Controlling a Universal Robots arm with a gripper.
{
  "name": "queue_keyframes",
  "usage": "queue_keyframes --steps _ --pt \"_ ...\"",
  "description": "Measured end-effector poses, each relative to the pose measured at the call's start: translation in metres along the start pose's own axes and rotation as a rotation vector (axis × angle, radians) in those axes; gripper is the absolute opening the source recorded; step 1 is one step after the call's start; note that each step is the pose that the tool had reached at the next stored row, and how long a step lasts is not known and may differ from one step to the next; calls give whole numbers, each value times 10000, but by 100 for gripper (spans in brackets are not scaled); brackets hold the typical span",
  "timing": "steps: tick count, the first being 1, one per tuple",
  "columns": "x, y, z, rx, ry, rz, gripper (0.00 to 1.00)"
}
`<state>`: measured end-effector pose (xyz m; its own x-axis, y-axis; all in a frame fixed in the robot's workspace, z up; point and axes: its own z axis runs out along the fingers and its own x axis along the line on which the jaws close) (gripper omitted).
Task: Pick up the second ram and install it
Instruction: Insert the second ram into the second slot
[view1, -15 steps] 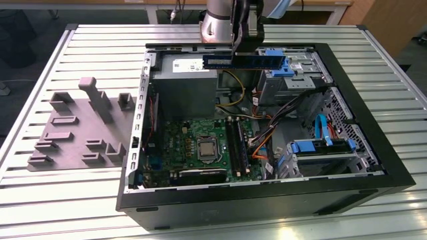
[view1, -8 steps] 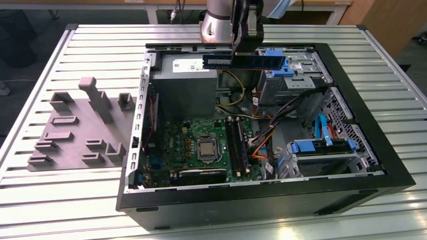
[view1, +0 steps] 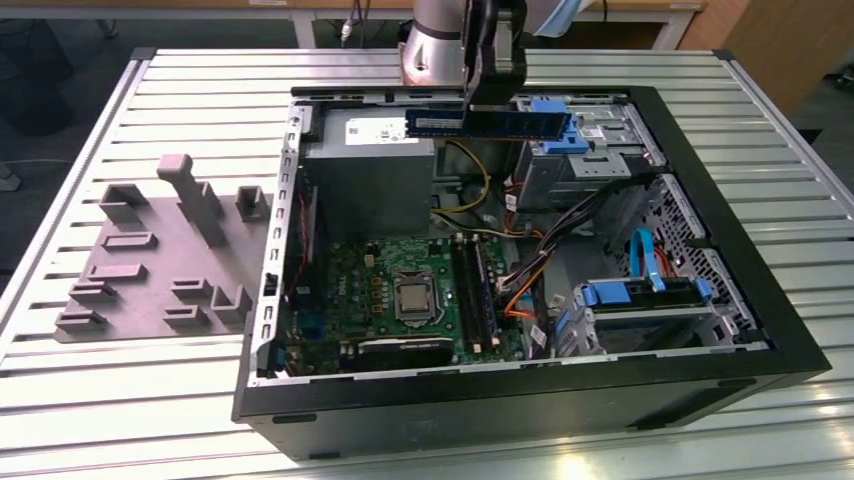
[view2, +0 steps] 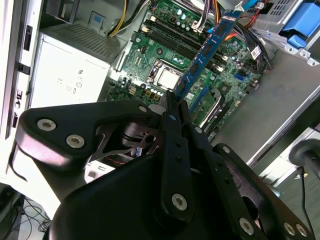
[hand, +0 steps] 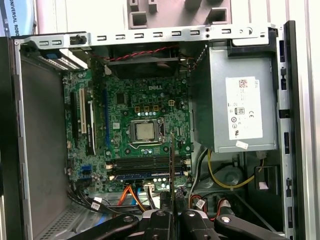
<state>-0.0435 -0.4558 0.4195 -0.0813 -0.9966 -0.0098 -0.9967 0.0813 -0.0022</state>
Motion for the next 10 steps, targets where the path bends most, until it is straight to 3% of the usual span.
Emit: queue_keyframes --steps 10 --pt "0 0 0 1 0 139 14"
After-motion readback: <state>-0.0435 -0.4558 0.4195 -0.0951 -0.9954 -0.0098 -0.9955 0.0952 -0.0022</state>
